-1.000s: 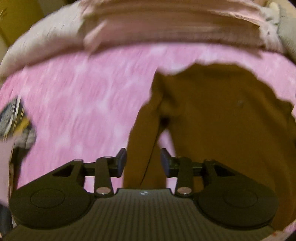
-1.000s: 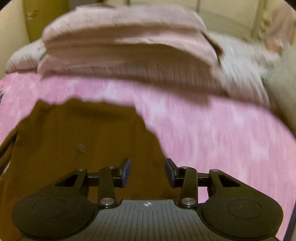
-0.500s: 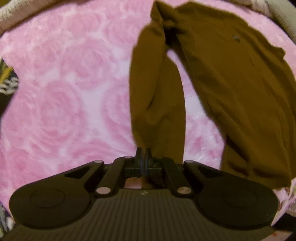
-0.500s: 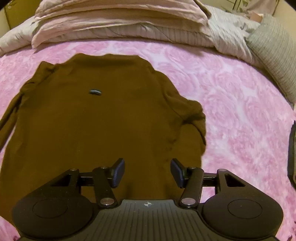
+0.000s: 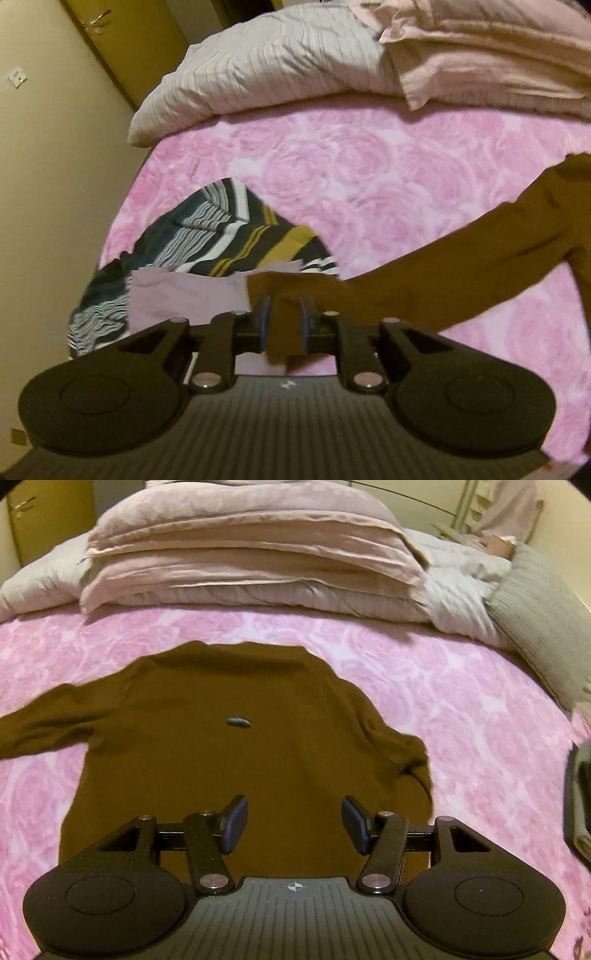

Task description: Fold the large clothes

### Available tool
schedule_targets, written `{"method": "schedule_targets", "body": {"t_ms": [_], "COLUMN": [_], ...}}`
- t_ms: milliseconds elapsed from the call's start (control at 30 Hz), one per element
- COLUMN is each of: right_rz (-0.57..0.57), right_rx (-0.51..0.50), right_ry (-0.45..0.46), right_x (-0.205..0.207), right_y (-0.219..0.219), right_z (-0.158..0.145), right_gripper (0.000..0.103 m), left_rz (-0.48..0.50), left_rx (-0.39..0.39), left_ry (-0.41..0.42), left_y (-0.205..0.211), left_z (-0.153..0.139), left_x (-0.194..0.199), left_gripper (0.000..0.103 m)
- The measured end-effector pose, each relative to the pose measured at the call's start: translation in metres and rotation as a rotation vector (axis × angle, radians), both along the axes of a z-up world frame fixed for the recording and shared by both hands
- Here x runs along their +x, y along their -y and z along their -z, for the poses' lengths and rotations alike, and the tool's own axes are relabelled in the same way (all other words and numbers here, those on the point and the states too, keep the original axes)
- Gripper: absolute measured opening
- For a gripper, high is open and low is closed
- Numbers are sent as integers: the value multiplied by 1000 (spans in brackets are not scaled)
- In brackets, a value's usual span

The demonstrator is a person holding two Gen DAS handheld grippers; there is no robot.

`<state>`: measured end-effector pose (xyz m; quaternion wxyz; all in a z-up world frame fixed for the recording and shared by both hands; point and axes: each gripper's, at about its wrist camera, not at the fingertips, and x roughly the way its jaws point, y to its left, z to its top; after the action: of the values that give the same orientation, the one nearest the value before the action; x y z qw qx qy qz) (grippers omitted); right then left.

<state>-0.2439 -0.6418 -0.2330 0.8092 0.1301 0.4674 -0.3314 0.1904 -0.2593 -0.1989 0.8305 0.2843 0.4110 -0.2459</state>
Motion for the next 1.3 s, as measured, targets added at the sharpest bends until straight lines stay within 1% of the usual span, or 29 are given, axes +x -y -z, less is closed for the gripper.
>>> {"method": "schedule_targets", "body": {"t_ms": [67,200,367,467,567,600,667,733,800,833,867,900,933,1000,1033,1100,1167,1233,1267,1300], "right_rz": [46,135,211,184,119,100,70,42,17,-1,-20,-50,-64,-114,-139,-178,-192,-188,-191,-190], "right_rx": [7,8,51,90,126,141,209,276,334,351,364,407,402,329,243,45,-211,-380,-423,-425], "right_ry": [-20,-54,-71,-40,1,20,54,69,81,95,120,147,140,99,67,9,-58,-78,-94,-114], "right_x": [-15,-55,-109,-126,-129,-128,-126,-126,-126,-126,-127,-128,-129,-133,-139,-153,-172,-190,-197,-204], "right_y": [5,24,58,86,121,132,153,164,169,171,173,177,179,181,182,184,185,183,181,181], "right_z": [1,4,24,42,64,72,89,107,122,127,128,126,121,103,88,59,32,20,21,27], "right_gripper": [54,54,55,55,55,54,54,53,46,35,17,1,0,0,0,0,0,0,2,6], "left_rz": [33,123,282,384,453,478,516,547,560,564,571,581,594,625,640,655,656,659,663,666], "left_rx": [-15,-43,-45,-35,-31,-28,-5,31,57,68,76,86,99,113,121,129,118,110,107,105], "left_ry": [-44,-155,-266,-291,-306,-312,-317,-330,-356,-370,-379,-384,-384,-373,-361,-342,-336,-327,-321,-318], "left_y": [11,44,116,162,205,220,247,270,289,298,305,311,317,327,332,338,345,349,352,354], "left_z": [12,41,65,69,73,74,80,89,98,103,106,108,109,107,105,101,95,90,88,88], "left_x": [-20,-72,-155,-208,-259,-279,-318,-352,-381,-394,-405,-414,-423,-433,-438,-443,-444,-444,-445,-447], "left_gripper": [21,21,22,23,24,25,28,30,30,30,30,30,30,30,30,30,30,30,30,30]}}
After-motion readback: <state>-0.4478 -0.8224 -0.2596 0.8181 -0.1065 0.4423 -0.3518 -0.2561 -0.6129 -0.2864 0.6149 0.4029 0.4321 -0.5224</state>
